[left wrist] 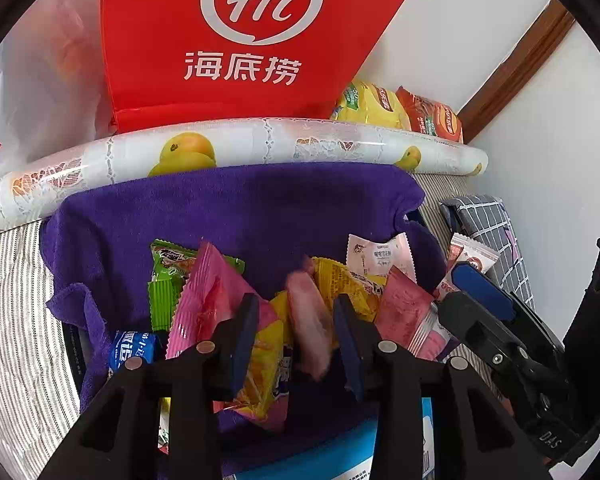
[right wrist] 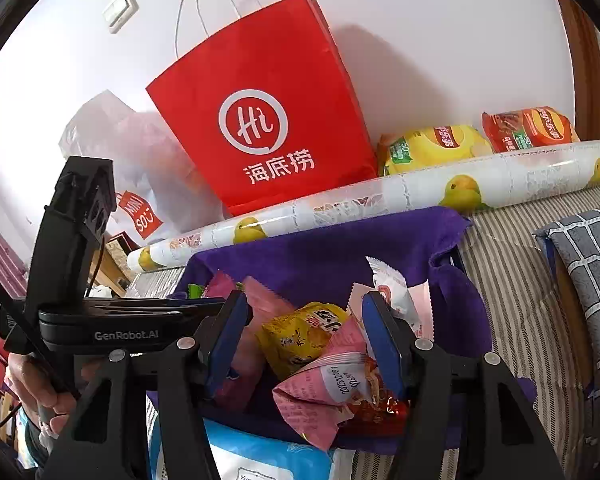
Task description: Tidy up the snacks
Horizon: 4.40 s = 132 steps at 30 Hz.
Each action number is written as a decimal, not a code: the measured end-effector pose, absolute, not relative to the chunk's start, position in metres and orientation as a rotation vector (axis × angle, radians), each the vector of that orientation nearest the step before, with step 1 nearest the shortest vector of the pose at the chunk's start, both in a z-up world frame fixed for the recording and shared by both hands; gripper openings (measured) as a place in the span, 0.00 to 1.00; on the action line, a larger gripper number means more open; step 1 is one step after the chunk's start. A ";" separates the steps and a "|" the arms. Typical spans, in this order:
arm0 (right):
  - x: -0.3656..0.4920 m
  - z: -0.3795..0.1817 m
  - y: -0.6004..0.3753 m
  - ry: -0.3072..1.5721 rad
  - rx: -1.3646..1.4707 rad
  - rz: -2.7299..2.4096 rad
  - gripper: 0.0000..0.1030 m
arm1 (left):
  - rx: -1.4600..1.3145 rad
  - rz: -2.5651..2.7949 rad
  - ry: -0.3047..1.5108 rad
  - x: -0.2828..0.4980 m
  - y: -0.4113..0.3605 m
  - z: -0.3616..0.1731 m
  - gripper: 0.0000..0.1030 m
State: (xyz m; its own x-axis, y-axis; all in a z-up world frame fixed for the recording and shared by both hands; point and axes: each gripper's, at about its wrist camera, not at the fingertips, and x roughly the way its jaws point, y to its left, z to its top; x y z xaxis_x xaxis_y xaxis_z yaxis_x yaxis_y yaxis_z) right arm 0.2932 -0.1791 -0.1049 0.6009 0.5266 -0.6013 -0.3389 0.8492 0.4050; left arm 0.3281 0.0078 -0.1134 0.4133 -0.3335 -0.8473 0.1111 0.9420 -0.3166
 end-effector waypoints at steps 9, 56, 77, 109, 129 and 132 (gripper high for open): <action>0.294 -0.105 -0.181 0.776 0.262 0.495 0.58 | -0.215 -0.276 1.089 0.324 0.007 -0.101 0.53; 0.068 -0.007 -0.221 0.722 0.099 0.143 0.95 | -0.055 -0.114 0.733 0.076 -0.011 0.012 0.95; 0.002 0.018 -0.269 0.654 0.144 0.104 1.00 | -0.011 -0.051 0.655 0.001 -0.046 0.026 0.99; -0.002 0.017 -0.266 0.653 0.115 0.095 1.00 | -0.017 -0.083 0.657 -0.005 -0.052 0.025 0.99; -0.005 0.020 -0.259 0.650 0.105 0.102 1.00 | -0.029 -0.073 0.659 -0.007 -0.050 0.025 0.99; -0.005 0.020 -0.259 0.651 0.105 0.101 1.00 | -0.028 -0.073 0.659 -0.007 -0.050 0.025 0.99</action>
